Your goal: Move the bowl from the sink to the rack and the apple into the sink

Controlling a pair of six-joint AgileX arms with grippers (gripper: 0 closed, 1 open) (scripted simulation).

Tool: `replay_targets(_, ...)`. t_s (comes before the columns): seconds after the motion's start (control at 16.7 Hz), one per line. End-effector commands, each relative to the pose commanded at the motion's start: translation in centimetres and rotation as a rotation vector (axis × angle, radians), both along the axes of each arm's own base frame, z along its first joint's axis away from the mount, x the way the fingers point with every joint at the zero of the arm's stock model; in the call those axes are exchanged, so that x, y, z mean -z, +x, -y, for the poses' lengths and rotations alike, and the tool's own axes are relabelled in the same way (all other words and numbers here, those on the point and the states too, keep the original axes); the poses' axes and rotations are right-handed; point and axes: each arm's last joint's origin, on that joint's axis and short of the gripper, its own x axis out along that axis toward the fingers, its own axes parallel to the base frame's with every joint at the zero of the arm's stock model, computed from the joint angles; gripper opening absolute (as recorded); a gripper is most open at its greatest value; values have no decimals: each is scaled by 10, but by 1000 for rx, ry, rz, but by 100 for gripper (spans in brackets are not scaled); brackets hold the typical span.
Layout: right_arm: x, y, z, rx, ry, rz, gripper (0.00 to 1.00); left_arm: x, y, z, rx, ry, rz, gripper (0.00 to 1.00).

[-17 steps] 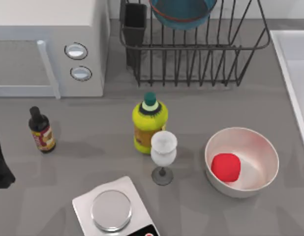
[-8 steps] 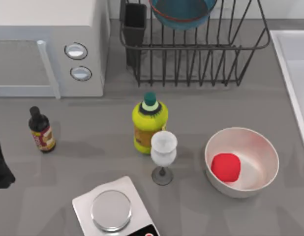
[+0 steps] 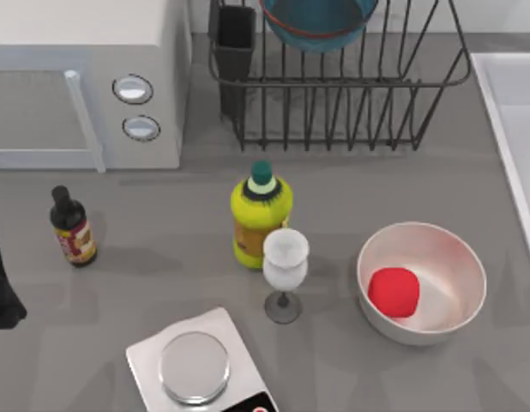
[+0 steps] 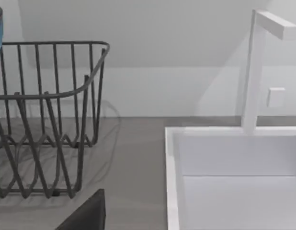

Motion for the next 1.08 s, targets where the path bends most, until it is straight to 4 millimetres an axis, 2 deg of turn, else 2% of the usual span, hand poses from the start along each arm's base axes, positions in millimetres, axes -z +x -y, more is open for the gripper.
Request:
replay_targets(0.3, -43, 8, -21, -154, 123, -215, 100, 0, 0, 0, 0, 0, 0, 100)
replay_targets(0.48, -71, 28, -46, -240, 179, -470, 100, 0, 0, 0, 0, 0, 0, 100)
replay_targets(0.6, -82, 48, -69, -264, 186, -675, 100, 0, 0, 0, 0, 0, 0, 100)
replay_targets(0.78, -82, 84, -111, -238, 151, -989, 100, 0, 0, 0, 0, 0, 0, 100)
replay_targets(1.08, -55, 135, -171, -104, 41, -1380, 100, 0, 0, 0, 0, 0, 0, 100)
